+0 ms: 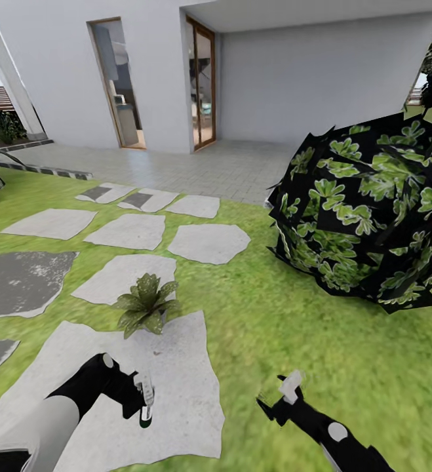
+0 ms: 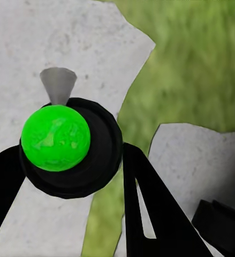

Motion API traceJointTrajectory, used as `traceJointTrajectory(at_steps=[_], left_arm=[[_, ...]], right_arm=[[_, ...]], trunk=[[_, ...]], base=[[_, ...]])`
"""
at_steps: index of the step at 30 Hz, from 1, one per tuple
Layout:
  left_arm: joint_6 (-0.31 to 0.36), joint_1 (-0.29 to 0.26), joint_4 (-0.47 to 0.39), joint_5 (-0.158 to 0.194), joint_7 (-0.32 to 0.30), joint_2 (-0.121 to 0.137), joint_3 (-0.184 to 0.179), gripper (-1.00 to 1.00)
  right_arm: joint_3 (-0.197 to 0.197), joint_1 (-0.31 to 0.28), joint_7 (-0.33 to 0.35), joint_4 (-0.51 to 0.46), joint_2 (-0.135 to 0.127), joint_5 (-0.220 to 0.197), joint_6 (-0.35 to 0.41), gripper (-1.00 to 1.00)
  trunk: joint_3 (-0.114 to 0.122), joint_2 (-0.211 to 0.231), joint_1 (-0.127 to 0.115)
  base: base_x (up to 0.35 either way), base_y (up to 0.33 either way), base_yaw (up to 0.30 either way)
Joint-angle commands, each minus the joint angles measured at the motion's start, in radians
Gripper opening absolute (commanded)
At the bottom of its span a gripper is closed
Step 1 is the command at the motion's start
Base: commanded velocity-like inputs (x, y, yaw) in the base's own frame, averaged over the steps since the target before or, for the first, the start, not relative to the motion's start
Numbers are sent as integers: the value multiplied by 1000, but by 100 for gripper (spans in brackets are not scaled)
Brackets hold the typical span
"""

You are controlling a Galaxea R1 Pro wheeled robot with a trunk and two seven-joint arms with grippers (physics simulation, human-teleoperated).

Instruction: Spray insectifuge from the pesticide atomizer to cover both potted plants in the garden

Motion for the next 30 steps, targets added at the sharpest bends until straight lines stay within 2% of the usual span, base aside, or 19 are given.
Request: traceJointTrajectory(at_steps=[1,4,8,14,16,18,20,21,24,30], left_arm=[[8,0,-1,-3,-6,-1,4,-100],[7,0,-1,-4,-6,-4,3,-100],[3,0,-2,-4,-5,-8,2,-100],[-33,0,-2,-4,-5,-11,2,-100],[-37,0,-1,-5,-5,-15,2,-100],[-40,1,-1,-5,-5,-22,2,-100],[-41,4,0,-5,-6,-32,1,-100],[-42,5,0,-6,-7,-37,1,-100],[-44,6,0,-6,-7,-44,-1,-100],[-117,6,31,-10,-7,-61,-4,-100]], right_arm=[[0,0,20,-6,0,30,5,100],[0,-2,96,-20,2,60,21,100],[0,-3,185,-40,2,66,24,100],[1,-7,209,-41,2,73,24,100],[3,-7,211,-41,8,101,24,100],[4,-8,221,-41,13,150,24,100],[4,-8,254,-42,31,192,25,100],[3,-8,269,-43,43,204,26,-100],[3,-8,283,-43,54,213,25,-100],[4,-8,303,-67,69,218,24,-100]], trunk=[[-1,0,0],[-1,0,0],[-1,0,0],[-1,0,0],[-1,0,0],[-1,0,0],[-1,0,0],[-1,0,0],[-1,0,0],[-1,0,0]], base=[[0,0,0],[0,0,0],[0,0,0],[0,0,0],[0,0,0],[0,0,0],[0,0,0],[0,0,0],[0,0,0],[0,0,0]])
